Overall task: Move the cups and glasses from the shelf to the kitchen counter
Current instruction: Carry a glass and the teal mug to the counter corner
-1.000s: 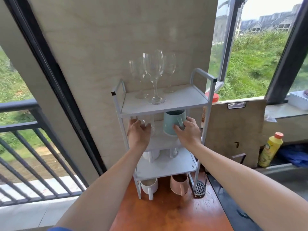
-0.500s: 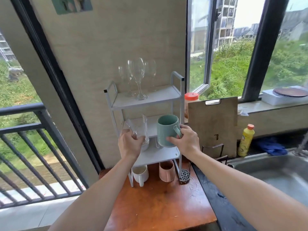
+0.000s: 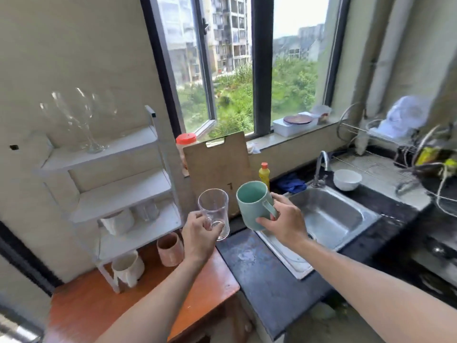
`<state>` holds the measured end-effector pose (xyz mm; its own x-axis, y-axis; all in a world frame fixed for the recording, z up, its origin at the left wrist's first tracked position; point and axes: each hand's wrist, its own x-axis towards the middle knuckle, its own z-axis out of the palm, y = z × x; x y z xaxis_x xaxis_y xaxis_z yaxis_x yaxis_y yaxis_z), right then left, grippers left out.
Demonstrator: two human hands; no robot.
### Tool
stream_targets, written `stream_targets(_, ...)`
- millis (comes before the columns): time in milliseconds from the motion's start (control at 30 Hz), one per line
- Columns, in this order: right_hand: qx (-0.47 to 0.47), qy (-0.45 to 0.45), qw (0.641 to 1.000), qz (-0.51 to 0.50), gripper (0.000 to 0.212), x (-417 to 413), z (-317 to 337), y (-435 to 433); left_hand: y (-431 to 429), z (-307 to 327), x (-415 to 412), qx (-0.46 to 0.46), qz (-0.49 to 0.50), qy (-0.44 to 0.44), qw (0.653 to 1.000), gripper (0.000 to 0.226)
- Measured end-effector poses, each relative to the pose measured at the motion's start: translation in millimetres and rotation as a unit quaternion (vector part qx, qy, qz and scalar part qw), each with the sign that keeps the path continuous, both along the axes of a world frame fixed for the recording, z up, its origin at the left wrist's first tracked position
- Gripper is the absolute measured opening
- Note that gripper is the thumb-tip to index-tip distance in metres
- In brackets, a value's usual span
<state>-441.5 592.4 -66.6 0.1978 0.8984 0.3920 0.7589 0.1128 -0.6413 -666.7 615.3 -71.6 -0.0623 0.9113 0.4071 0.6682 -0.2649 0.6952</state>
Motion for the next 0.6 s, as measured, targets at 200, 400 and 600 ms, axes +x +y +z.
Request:
stream_targets(200, -0.021, -0.017, 0.991, -0.129, 0.036, 120, -16, -35, 27, -11, 122, -0.015, -0.158, -0.023, 0.987, 0.055)
stream_targets(400, -0.013, 0.022, 0.960, -0.278, 0.030, 226, -22, -89, 41, -19, 260, -0.052, -0.310, -0.010, 0.949, 0.052)
stream_targets(600, -0.013, 0.026, 0.904, -0.427, 0.047, 299, -35, -175, 3, -30, 390, -0.078, -0.451, -0.006, 0.889, 0.049)
